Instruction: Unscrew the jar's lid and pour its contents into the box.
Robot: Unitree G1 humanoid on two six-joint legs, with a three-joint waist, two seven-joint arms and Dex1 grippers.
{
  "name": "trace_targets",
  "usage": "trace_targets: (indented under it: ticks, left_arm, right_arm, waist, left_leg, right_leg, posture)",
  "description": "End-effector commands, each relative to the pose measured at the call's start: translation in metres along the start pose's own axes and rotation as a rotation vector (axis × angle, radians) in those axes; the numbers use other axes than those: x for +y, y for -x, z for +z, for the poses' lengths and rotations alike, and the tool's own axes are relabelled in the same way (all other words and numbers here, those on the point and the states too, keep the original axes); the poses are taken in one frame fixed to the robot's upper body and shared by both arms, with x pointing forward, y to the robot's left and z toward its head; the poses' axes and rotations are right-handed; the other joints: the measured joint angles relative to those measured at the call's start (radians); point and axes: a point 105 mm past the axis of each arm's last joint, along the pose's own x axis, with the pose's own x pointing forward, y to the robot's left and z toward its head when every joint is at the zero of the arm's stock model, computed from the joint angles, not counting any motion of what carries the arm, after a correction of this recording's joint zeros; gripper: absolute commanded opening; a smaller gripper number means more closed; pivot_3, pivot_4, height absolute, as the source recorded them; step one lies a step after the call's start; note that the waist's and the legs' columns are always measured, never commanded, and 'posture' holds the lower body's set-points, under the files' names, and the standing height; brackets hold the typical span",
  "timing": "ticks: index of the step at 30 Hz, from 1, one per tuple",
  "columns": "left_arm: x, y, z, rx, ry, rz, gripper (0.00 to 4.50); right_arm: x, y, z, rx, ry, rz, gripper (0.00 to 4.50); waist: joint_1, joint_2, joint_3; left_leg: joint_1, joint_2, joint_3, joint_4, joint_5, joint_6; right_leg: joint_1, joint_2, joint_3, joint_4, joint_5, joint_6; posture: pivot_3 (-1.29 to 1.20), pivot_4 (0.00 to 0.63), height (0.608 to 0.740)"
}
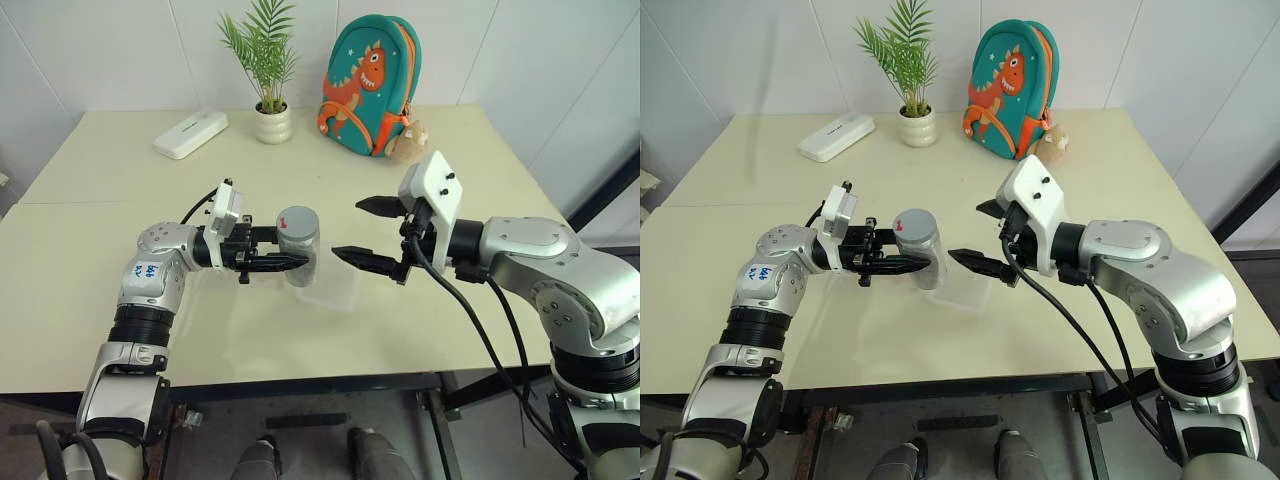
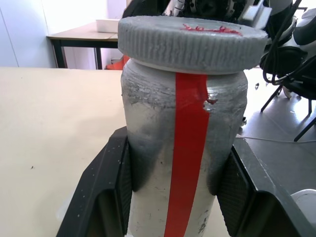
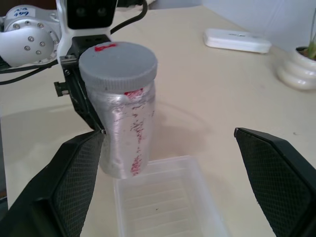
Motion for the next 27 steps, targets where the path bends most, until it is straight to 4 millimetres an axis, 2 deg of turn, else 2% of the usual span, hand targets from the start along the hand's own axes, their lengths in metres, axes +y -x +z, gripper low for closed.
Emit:
trace_targets:
  ticks: [1, 12, 18, 27]
  left_arm:
    - [0.002, 0.000, 0.011, 0.005, -0.051, -0.008, 1.88]
    - [0.003, -0.004, 0.012, 0.007, -0.052, -0.030, 1.88]
    - [0.003, -0.005, 0.012, 0.007, -0.053, -0.037, 1.88]
    - [0.002, -0.004, 0.013, 0.008, -0.055, -0.034, 1.88]
  right_arm:
    - [-0.003, 0.002, 0.028, -0.103, 0.043, -0.024, 4.43]
    - [0.013, -0.031, 0.053, -0.244, -0.036, 0.042, 4.43]
    - [0.022, -0.054, 0.044, -0.212, -0.027, 0.078, 4.43]
    - [0.020, -0.062, 0.041, -0.213, -0.027, 0.071, 4.43]
  waist:
    - [-0.001, 0.000, 0.000]
    - [0.000, 0.000, 0.000]
    - [-0.001, 0.000, 0.000]
    - [-0.001, 0.000, 0.000]
  left_leg:
    - [0.000, 0.000, 0.000, 0.000, 0.000, 0.000]
    - [0.000, 0.000, 0.002, 0.000, 0.000, 0.000]
    - [0.000, 0.000, 0.002, 0.000, 0.000, 0.000]
    - [0.000, 0.001, 0.002, 0.000, 0.000, 0.000]
  right_leg:
    - [0.000, 0.000, 0.000, 0.000, 0.000, 0.000]
    - [-0.001, 0.000, 0.002, 0.001, 0.000, 0.001]
    - [-0.001, 0.000, 0.002, 0.001, 0.001, 0.002]
    - [-0.001, 0.001, 0.002, 0.001, 0.002, 0.003]
  posture:
    - [0.00, 0.150, 0.740]
    - [0.00, 0.150, 0.740]
    - [0.00, 0.150, 0.740]
    - [0.00, 0.150, 0.740]
